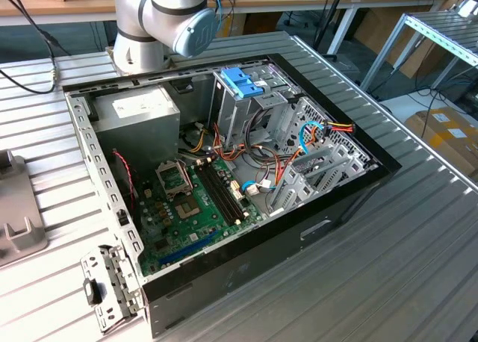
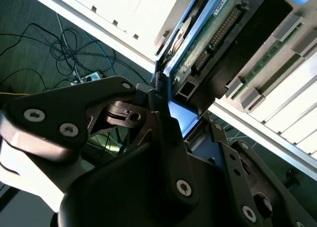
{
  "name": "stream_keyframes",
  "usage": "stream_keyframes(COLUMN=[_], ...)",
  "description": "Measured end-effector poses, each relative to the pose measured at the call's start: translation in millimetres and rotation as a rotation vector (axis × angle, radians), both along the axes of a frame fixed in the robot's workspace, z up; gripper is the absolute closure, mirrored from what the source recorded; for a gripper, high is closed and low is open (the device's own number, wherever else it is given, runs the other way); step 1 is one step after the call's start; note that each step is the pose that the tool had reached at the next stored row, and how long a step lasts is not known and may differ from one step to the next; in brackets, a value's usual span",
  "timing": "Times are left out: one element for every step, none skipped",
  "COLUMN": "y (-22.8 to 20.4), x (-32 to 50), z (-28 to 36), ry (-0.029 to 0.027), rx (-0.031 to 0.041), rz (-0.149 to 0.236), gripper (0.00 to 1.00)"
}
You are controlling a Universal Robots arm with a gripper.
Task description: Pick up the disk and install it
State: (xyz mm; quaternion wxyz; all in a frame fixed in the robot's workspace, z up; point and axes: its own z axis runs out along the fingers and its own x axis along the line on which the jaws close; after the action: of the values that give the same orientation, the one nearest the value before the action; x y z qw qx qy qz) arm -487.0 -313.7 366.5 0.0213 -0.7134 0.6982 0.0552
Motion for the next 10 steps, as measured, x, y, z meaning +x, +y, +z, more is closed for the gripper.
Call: stream_keyframes(y=[0.0, 0.0, -0.1, 0.0, -0.1, 0.0, 0.0, 0.0, 0.0, 0.0], x=[0.0, 0.0, 0.0, 0.0, 0.0, 0.0, 0.0, 0.0, 0.0, 0.0], z=[0.0, 0.1, 0.2, 0.3, 0.5, 1.0, 1.3, 1.8, 2.2, 2.5], ry=[0.0001, 0.0002, 0.0002, 0.0003, 0.0001, 0.0002, 0.0002, 0.0001, 0.0001, 0.0], rx=[-0.0034, -0.0071, -0.0113, -0.0142, -0.0145, -0.0146, -0.0146, -0.0145, -0.0145, -0.0145], rz=[0.0, 0.0, 0.0, 0.0, 0.0, 0.0, 0.0, 0.0, 0.0, 0.0], gripper=[0.63, 0.63, 0.63, 0.63, 0.63, 0.63, 0.63, 0.63, 0.63, 0.63])
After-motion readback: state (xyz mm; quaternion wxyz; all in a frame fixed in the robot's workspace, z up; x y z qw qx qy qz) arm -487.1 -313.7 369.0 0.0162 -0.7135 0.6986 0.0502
